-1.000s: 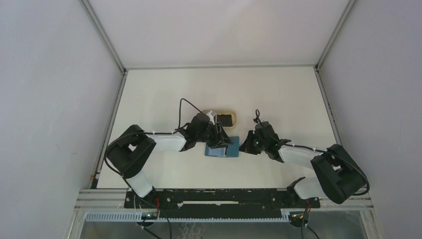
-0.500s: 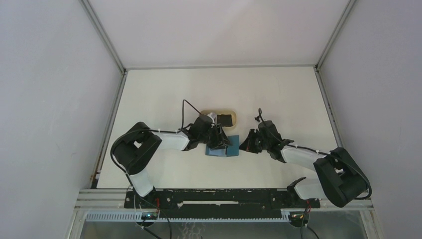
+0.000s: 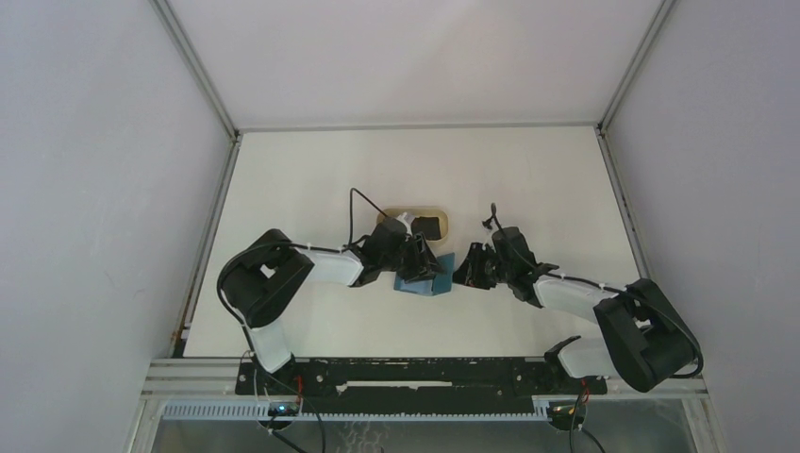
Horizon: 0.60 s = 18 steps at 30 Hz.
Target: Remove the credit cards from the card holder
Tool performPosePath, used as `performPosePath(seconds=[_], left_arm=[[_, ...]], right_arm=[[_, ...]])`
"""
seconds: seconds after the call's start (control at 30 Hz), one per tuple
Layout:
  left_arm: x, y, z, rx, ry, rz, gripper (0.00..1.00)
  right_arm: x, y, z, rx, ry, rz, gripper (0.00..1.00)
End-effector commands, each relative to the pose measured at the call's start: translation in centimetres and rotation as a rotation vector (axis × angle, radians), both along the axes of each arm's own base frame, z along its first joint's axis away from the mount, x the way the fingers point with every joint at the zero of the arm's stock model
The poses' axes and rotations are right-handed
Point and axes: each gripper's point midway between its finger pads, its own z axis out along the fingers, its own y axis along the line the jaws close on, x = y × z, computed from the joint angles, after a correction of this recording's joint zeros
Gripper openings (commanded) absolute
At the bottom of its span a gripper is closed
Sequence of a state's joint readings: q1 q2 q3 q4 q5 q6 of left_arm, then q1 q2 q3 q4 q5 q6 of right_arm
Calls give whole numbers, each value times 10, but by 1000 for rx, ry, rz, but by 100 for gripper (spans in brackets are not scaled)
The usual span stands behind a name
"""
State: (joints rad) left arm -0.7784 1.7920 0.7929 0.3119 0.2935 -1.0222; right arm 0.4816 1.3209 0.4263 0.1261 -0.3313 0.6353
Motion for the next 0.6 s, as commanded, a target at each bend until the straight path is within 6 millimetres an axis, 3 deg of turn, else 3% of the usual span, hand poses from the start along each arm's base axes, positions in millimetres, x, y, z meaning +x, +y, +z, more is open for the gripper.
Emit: performPosePath(seconds=[0.0,0.1,0.23,0.57], left_arm=[[-6,-2,-8,9,2,-8,52],[-8,0,-12,13,9,-3,52],[-10,2,-17,17,17,-1,52],[-12,4,-27,24,32,4,52]], right_arm=[[3,14,12,76,-42,55,41],[3,15,16,102,-48,45,50],[3,9,21,110,-81,-1,54],[1,-12,34,139,-163,-146,44]])
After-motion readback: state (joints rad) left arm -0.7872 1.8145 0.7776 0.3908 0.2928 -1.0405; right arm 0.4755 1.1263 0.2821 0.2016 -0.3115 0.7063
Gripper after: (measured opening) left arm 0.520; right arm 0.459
